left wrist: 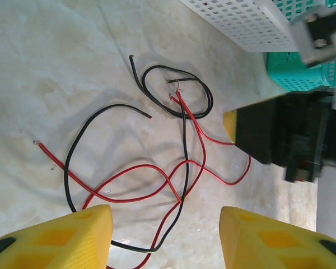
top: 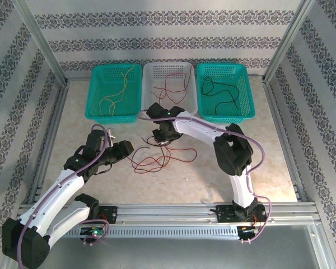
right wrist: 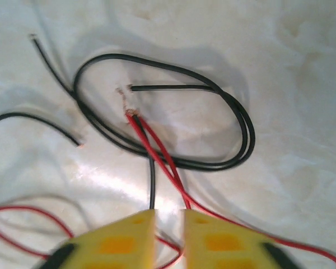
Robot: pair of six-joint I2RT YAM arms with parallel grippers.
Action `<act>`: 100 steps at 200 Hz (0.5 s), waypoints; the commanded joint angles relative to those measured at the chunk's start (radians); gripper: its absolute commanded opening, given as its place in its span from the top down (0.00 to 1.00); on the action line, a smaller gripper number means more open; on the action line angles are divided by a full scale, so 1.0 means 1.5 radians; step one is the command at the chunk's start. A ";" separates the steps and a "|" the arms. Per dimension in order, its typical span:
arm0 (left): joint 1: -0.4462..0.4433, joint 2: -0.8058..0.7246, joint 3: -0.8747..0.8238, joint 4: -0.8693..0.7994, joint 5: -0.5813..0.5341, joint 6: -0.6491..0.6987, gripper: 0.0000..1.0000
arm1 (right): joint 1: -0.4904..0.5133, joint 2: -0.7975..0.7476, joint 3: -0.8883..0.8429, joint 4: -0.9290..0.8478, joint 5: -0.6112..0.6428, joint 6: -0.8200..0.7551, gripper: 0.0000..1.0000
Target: Untangle the cables
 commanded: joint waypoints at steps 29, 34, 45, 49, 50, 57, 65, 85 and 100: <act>-0.008 -0.007 0.016 -0.012 -0.016 0.013 0.47 | 0.054 -0.010 -0.032 -0.067 -0.007 -0.040 0.49; -0.008 -0.009 0.017 -0.011 -0.015 0.012 0.47 | 0.052 -0.006 -0.033 -0.073 0.000 -0.039 0.50; -0.008 -0.010 0.016 -0.011 -0.015 0.012 0.47 | 0.043 0.001 -0.037 -0.076 0.005 -0.031 0.53; -0.008 -0.011 0.017 -0.012 -0.016 0.012 0.47 | 0.040 0.003 -0.038 -0.076 0.004 -0.026 0.54; -0.008 -0.011 0.017 -0.012 -0.016 0.011 0.47 | 0.039 0.004 -0.038 -0.076 0.003 -0.026 0.54; -0.007 -0.010 0.018 -0.015 -0.016 0.013 0.48 | 0.031 0.008 -0.039 -0.075 -0.001 -0.019 0.56; -0.008 -0.011 0.018 -0.017 -0.016 0.012 0.48 | 0.025 0.015 -0.039 -0.073 -0.005 -0.011 0.58; -0.007 -0.014 0.017 -0.020 -0.016 0.012 0.47 | 0.015 0.036 -0.037 -0.062 -0.018 -0.001 0.65; -0.008 -0.016 0.017 -0.022 -0.016 0.012 0.47 | 0.005 0.052 -0.032 -0.059 -0.030 0.005 0.68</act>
